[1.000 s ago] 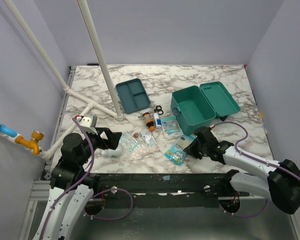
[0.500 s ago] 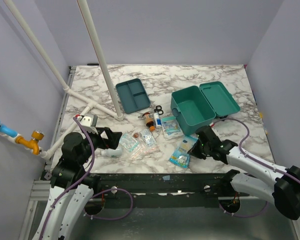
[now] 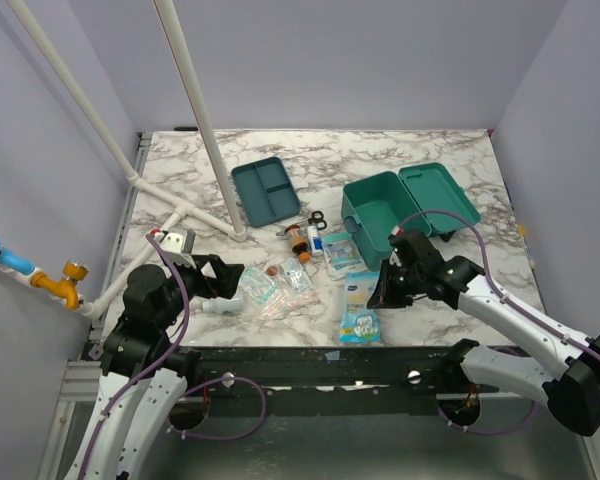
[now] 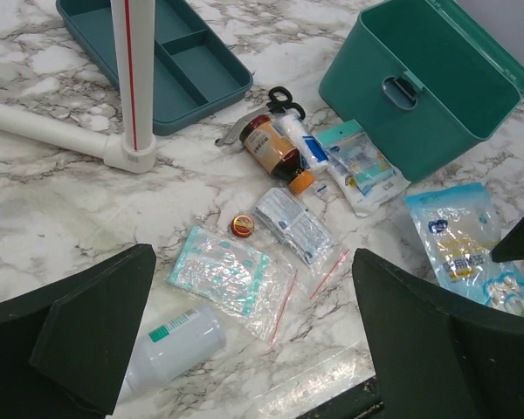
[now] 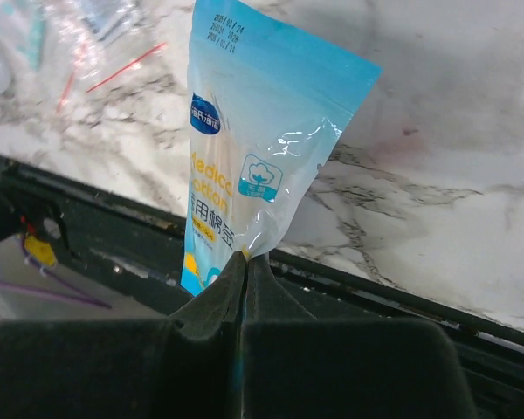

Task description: Organize the medicine kit

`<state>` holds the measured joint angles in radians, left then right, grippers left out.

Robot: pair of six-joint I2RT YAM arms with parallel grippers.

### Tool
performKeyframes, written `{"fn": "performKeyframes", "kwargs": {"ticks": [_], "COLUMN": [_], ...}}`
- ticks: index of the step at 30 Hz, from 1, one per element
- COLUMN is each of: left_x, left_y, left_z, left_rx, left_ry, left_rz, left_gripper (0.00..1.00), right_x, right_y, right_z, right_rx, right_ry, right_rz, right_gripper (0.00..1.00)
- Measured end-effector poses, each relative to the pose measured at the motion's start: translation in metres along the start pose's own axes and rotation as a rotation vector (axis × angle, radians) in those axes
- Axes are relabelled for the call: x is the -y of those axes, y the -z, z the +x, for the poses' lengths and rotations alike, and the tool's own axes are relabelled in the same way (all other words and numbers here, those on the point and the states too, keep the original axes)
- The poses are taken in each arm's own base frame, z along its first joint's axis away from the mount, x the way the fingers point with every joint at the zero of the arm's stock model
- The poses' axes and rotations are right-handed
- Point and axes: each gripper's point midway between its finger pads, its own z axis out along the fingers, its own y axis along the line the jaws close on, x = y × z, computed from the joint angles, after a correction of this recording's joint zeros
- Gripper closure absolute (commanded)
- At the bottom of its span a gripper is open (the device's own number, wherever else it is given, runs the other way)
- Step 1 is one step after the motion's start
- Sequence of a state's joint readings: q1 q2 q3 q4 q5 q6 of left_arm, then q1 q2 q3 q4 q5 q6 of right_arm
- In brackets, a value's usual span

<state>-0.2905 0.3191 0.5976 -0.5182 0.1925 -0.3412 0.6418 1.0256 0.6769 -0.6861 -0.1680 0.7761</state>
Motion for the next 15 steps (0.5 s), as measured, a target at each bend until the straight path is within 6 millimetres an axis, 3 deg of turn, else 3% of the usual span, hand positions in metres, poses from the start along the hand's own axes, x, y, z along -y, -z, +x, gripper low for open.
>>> {"fn": "performKeyframes", "kwargs": {"ticks": [9, 15], "left_x": [0.0, 0.0], "left_y": [0.0, 0.0], "left_z": [0.0, 0.0], "left_rx": [0.0, 0.0], "left_ry": [0.0, 0.0], "left_rz": [0.0, 0.0], "left_gripper": [0.01, 0.01], "right_x": [-0.064, -0.098], "right_y": [0.048, 0.08], "right_z": [-0.021, -0.074], "right_rx": [-0.031, 0.108], "right_ry": [0.222, 0.341], "right_rz": [-0.199, -0.184], "right_gripper": [0.99, 0.99]}}
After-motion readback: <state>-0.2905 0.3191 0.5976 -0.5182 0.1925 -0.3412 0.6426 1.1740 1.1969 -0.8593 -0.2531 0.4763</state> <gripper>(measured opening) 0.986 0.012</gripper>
